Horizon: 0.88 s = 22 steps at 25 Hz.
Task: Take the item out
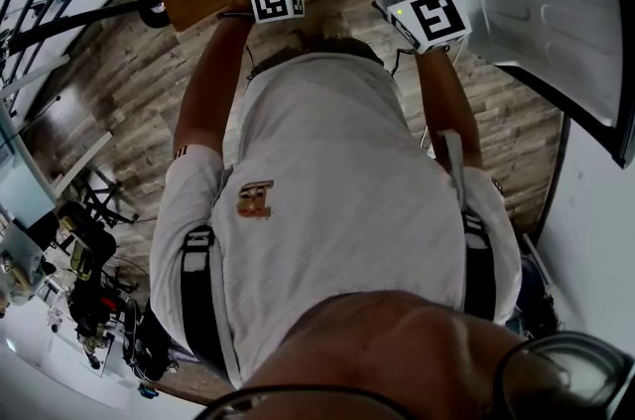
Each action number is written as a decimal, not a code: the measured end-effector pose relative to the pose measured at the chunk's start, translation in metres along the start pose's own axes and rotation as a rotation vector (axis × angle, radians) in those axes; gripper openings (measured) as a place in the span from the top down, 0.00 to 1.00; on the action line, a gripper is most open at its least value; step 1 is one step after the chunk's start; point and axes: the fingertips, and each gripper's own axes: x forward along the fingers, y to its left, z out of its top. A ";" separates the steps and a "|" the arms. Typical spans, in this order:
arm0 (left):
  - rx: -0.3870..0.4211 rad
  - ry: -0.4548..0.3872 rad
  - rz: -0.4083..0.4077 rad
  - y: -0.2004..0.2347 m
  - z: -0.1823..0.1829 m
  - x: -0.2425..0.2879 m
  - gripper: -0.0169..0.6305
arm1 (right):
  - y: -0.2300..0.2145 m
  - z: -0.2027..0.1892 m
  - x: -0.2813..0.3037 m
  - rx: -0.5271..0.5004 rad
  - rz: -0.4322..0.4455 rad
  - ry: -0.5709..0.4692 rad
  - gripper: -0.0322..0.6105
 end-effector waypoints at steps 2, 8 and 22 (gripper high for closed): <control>0.012 -0.022 0.008 0.003 0.004 -0.007 0.93 | 0.002 0.000 0.000 0.000 -0.006 -0.004 0.90; 0.057 -0.110 0.043 0.027 0.014 -0.037 0.93 | 0.012 0.012 0.007 -0.001 -0.023 -0.019 0.90; 0.137 -0.229 0.068 0.060 0.044 -0.092 0.93 | 0.015 0.034 -0.005 0.003 -0.073 -0.108 0.90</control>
